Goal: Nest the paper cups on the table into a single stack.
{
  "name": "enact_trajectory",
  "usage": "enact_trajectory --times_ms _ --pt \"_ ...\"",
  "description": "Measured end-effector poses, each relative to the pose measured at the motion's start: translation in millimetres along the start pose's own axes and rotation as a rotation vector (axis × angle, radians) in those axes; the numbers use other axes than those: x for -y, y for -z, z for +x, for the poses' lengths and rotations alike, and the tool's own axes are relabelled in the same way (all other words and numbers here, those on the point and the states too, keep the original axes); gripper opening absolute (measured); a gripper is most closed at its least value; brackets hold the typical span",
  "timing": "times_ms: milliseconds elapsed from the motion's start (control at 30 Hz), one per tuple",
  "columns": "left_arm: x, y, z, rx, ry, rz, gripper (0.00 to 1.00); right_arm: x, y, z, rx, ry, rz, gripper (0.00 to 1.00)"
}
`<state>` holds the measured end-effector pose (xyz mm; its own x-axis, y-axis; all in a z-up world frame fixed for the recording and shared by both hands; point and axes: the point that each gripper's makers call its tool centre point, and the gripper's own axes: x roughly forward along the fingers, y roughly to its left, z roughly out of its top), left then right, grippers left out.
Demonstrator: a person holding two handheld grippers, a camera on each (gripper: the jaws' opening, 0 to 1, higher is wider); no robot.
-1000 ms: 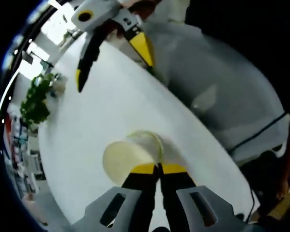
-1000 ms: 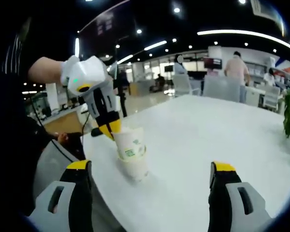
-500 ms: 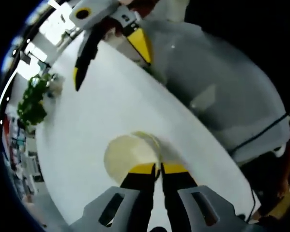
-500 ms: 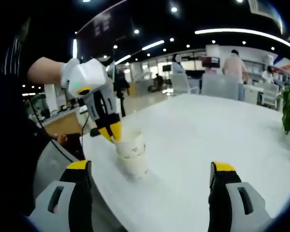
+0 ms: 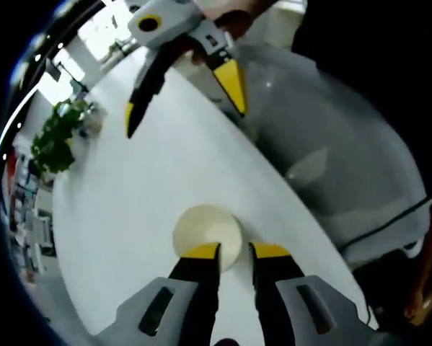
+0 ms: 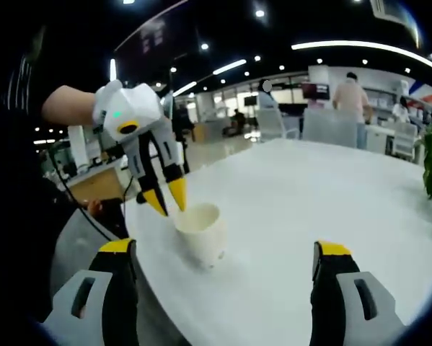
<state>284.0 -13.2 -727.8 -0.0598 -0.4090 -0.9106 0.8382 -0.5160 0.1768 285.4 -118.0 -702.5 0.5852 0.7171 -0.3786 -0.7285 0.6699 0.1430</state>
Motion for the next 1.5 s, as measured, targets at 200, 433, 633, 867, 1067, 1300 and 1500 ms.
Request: enact_trajectory --times_ms 200,433,633,867,1067,1300,1500 --pt "-3.5 -6.6 -4 0.083 -0.053 -0.107 0.23 -1 1.7 2 -0.012 -0.011 -0.008 1.00" --pt "-2.7 -14.2 -12 0.207 -0.113 -0.269 0.37 -3 4.7 4 -0.027 -0.016 -0.012 1.00" --pt "-9.5 -19.5 -29 0.334 -0.195 -0.421 0.49 -3 9.5 7 -0.042 -0.022 -0.010 1.00" --pt "-6.9 -1.8 -37 0.369 -0.251 -0.514 0.67 -5 11.6 10 -0.055 -0.039 -0.018 0.97" --pt "-4.8 15.4 -34 0.414 -0.306 -0.653 0.92 -8 8.8 12 -0.063 -0.054 -0.066 0.97" --pt "2.3 15.2 -34 0.449 -0.322 -0.679 1.00 -12 15.0 17 -0.103 -0.076 -0.088 1.00" --pt "6.3 22.4 -31 0.447 -0.342 -0.697 1.00 -18 17.9 22 -0.122 -0.093 -0.114 1.00"
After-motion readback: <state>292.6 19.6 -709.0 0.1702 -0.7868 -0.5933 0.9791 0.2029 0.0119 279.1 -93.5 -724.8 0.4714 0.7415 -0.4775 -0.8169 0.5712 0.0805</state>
